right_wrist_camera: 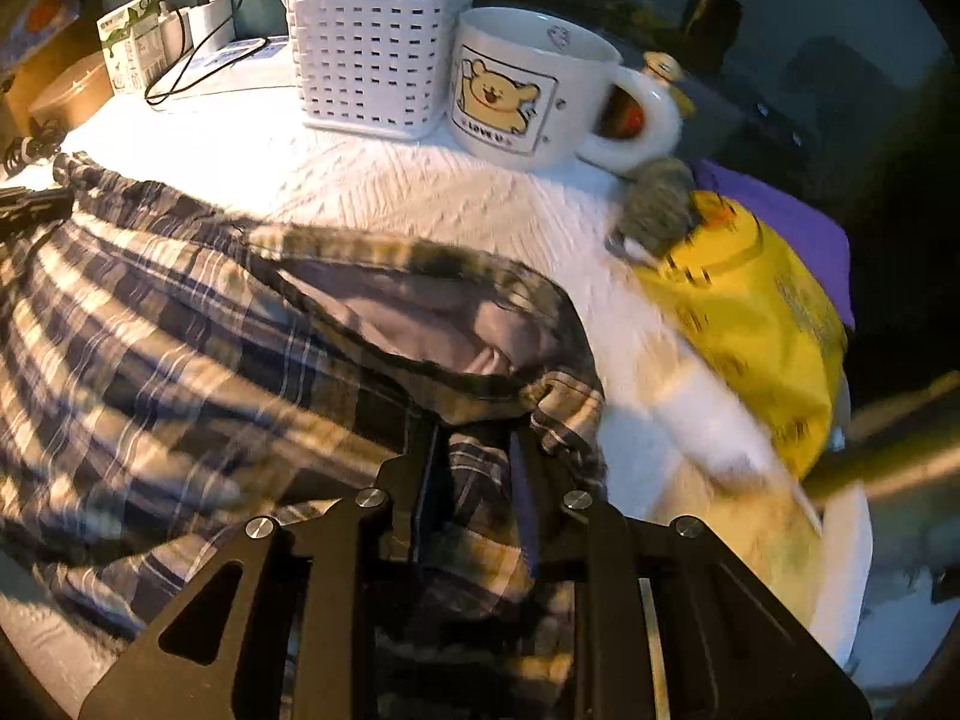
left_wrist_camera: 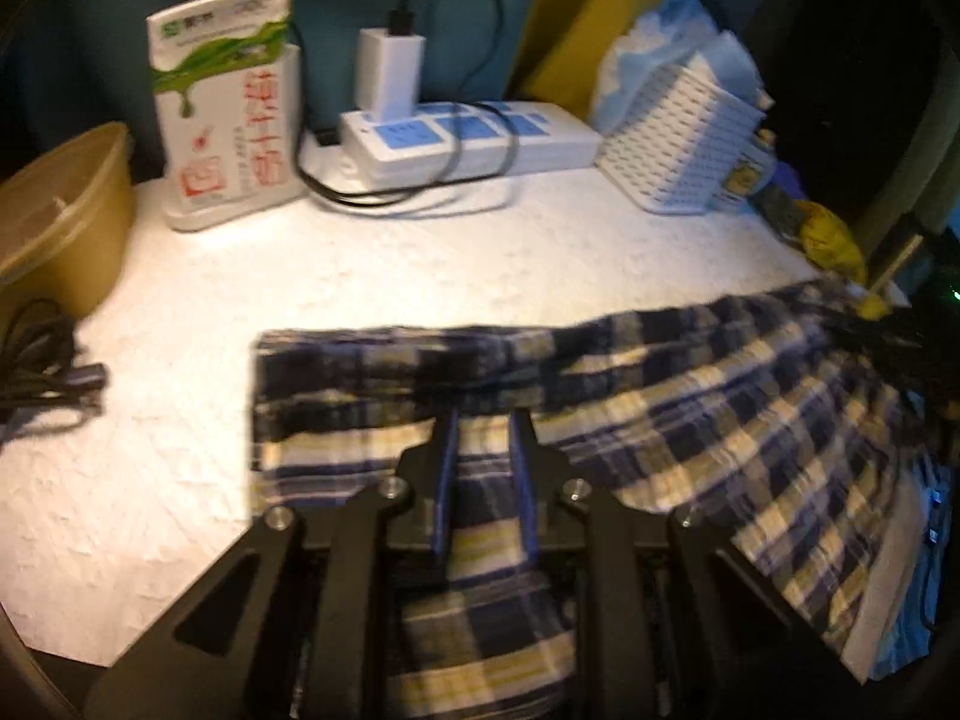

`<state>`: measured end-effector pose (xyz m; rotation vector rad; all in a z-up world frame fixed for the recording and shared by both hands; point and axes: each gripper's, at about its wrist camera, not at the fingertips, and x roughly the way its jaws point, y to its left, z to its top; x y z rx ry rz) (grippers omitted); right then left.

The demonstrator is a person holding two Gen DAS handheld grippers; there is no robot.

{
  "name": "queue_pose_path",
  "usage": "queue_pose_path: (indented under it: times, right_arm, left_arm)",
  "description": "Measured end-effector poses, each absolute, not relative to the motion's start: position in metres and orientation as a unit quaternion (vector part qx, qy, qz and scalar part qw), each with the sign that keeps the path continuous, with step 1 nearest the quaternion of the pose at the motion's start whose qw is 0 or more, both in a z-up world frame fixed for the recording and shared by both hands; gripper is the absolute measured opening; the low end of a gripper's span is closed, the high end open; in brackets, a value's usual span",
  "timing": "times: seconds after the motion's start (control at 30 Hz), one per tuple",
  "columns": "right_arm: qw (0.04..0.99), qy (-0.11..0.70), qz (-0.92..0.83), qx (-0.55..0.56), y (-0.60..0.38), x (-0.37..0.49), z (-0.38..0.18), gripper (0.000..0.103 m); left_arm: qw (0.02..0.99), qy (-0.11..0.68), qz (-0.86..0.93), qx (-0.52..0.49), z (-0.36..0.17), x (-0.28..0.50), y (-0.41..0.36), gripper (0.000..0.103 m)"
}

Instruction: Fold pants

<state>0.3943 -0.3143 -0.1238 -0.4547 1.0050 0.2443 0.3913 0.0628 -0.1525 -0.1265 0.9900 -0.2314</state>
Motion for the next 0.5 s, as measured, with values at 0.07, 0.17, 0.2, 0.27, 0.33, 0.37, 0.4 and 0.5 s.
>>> queue_pose_path:
  times: [0.07,0.17,0.2,0.27,0.33,0.37,0.4,0.5]
  right_arm:
    - [0.851,0.473,0.101,-0.203,-0.318,0.383,-0.115,0.023]
    - [0.879,0.428,0.102,-0.182,-0.311,0.362,-0.088,0.023]
    - [0.889,0.409,0.117,-0.169,-0.303,0.357,-0.079,0.023]
    - [0.894,0.392,0.148,-0.162,-0.281,0.356,-0.073,0.024]
    - [0.882,0.402,0.18,-0.169,-0.252,0.366,-0.081,0.026]
    - [0.874,0.412,0.191,-0.173,-0.237,0.372,-0.089,0.026]
    - [0.866,0.422,0.204,-0.174,-0.224,0.379,-0.098,0.026]
    - [0.846,0.457,0.196,-0.194,-0.207,0.397,-0.13,0.026]
  left_arm:
    - [0.87,0.479,-0.097,-0.062,-0.152,0.392,0.066,0.02]
    - [0.871,0.478,-0.092,-0.062,-0.143,0.384,0.066,0.02]
    - [0.874,0.471,-0.103,-0.06,-0.138,0.381,0.062,0.02]
    - [0.876,0.465,-0.119,-0.057,-0.133,0.378,0.052,0.02]
    - [0.878,0.458,-0.134,-0.05,-0.131,0.377,0.042,0.02]
    - [0.876,0.46,-0.138,-0.046,-0.132,0.377,0.038,0.02]
    - [0.873,0.467,-0.135,-0.041,-0.136,0.381,0.033,0.02]
    - [0.863,0.489,-0.119,-0.049,-0.15,0.392,0.036,0.019]
